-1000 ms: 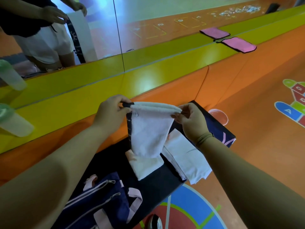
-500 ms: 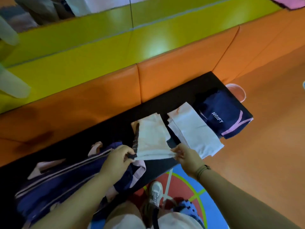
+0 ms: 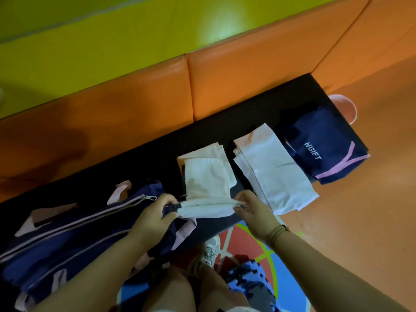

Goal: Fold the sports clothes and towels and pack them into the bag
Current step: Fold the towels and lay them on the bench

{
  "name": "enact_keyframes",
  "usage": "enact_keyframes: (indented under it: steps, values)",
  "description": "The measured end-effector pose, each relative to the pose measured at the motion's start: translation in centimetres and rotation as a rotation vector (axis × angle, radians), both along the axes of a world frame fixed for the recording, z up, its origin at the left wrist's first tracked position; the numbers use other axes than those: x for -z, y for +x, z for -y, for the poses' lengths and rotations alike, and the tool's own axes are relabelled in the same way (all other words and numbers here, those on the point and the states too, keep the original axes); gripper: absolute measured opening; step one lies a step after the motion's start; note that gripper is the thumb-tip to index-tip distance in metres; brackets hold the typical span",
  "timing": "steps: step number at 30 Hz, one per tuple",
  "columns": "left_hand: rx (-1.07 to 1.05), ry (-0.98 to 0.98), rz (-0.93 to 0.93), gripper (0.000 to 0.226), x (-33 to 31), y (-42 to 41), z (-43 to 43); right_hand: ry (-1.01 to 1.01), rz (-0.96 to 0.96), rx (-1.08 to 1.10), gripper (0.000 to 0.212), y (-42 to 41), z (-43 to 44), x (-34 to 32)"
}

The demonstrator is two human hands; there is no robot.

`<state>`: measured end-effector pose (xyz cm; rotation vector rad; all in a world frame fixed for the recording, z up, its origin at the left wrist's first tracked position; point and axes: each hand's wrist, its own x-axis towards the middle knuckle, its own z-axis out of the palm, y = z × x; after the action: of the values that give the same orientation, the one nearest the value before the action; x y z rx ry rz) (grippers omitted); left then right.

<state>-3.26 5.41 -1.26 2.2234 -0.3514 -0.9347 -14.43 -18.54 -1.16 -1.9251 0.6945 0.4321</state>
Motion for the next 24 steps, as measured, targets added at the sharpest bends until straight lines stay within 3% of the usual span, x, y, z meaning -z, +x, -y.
enact_keyframes:
  steps: [8, 15, 20, 24]
  values:
    - [-0.223, -0.037, -0.003, 0.021, 5.7, 6.7, 5.5, -0.046, -0.006, 0.188, 0.023, 7.4, 2.9, 5.5]
    - [-0.281, 0.010, 0.036, 0.029, 12.0, 10.3, 7.9, -0.112, -0.043, 0.240, 0.020, 11.7, 4.2, 12.5]
    - [-0.322, 0.018, 0.032, 0.029, 15.2, 10.7, 7.7, -0.149, -0.107, 0.307, 0.022, 12.0, 3.9, 15.6]
    - [-0.352, 0.008, 0.086, 0.030, 15.6, 9.6, 7.2, -0.065, -0.078, 0.442, 0.030, 10.8, 3.0, 15.8]
